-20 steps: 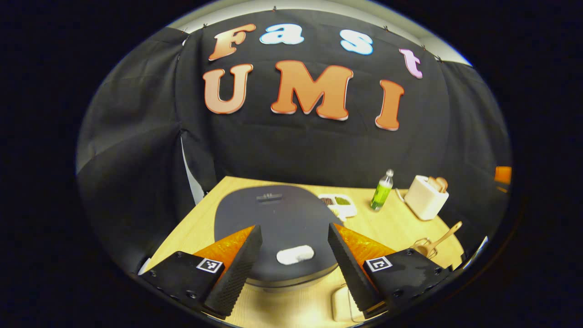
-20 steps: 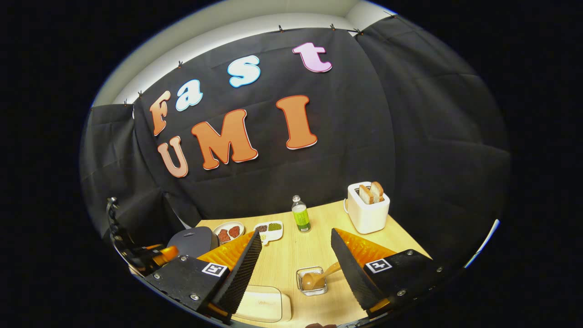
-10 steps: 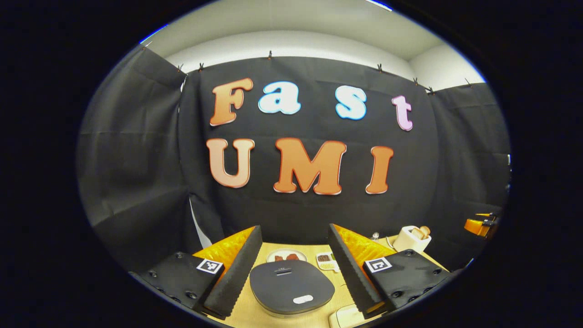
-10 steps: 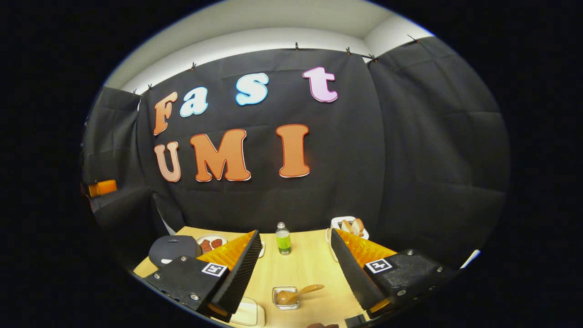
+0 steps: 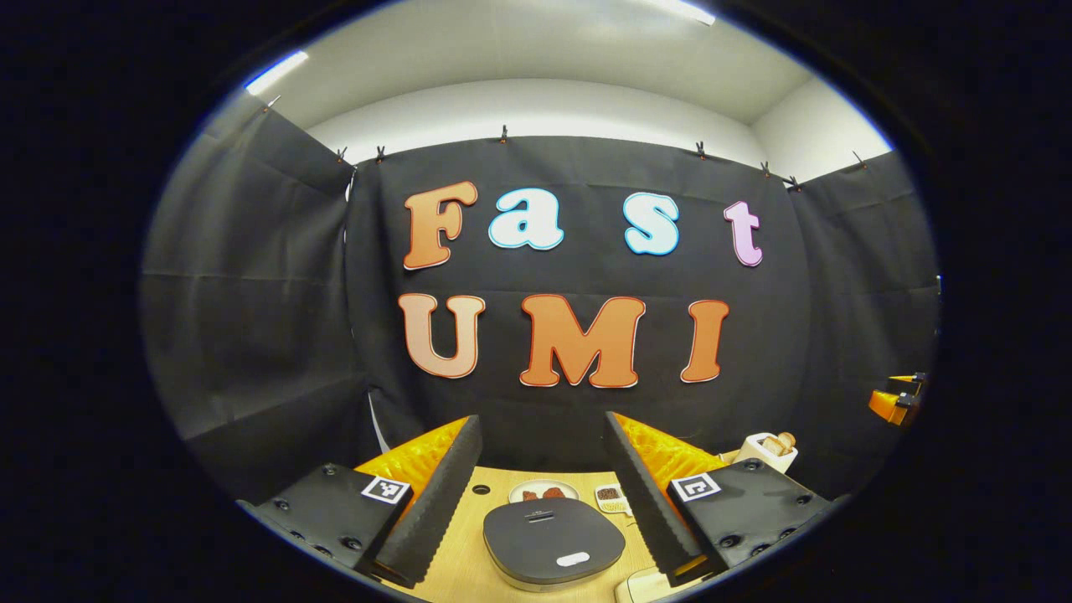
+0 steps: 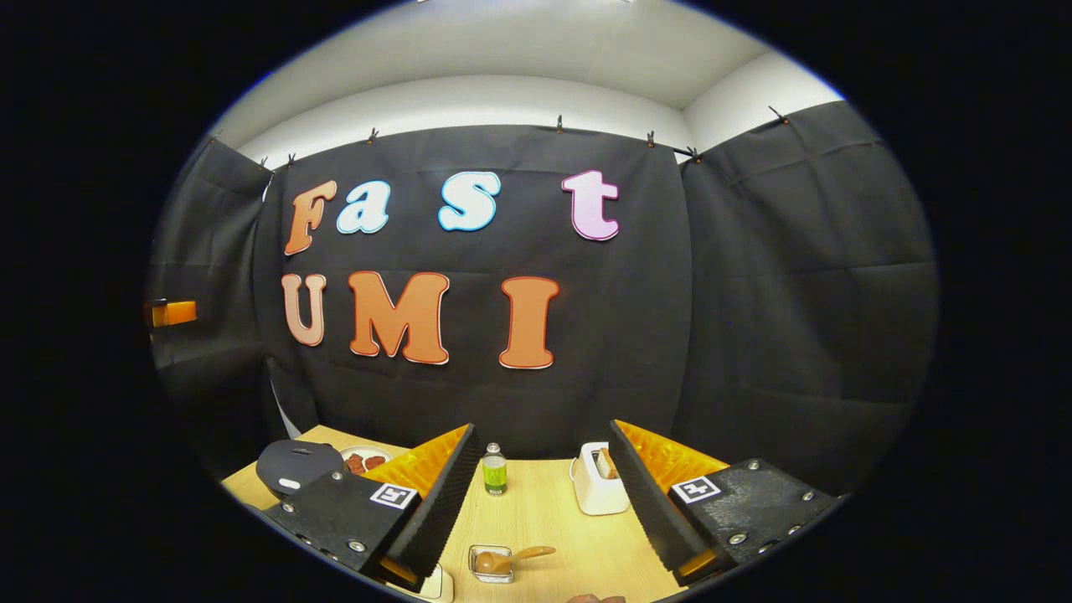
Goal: Close the left gripper, press the button to open the rice cooker; take a wooden spoon from the chopstick holder with the right hand, scoop a spoonful of rice and pour it into the rice cooker, then put the wooden spoon back into the chopstick holder.
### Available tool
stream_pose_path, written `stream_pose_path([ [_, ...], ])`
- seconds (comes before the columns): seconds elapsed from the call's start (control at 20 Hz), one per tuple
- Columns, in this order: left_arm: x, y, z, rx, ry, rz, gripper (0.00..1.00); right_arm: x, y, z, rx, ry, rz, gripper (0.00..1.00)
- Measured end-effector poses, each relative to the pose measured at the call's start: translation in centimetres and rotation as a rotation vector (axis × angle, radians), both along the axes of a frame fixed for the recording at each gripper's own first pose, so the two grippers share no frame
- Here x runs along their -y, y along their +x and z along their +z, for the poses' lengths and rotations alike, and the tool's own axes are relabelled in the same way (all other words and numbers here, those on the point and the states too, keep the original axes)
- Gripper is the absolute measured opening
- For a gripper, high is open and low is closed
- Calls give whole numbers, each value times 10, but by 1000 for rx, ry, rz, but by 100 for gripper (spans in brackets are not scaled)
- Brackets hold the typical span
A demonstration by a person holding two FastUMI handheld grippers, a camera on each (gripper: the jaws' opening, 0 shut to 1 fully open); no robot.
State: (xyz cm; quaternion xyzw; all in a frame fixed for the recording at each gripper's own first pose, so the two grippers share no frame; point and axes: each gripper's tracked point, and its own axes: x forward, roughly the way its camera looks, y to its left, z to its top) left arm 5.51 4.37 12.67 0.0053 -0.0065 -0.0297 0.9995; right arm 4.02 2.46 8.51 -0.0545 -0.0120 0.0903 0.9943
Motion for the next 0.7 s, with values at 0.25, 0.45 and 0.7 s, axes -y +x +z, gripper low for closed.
stream_pose_path([
  [0.25,-7,-8,-5,3,25,33,94,3,-3,-2,-9,18,-1,95],
  [0.45,-8,-15,-5,5,18,43,94,2,-4,-1,-10,24,8,95],
  [0.7,-14,-20,-10,0,19,63,94,0,-5,-4,-13,36,21,95],
])
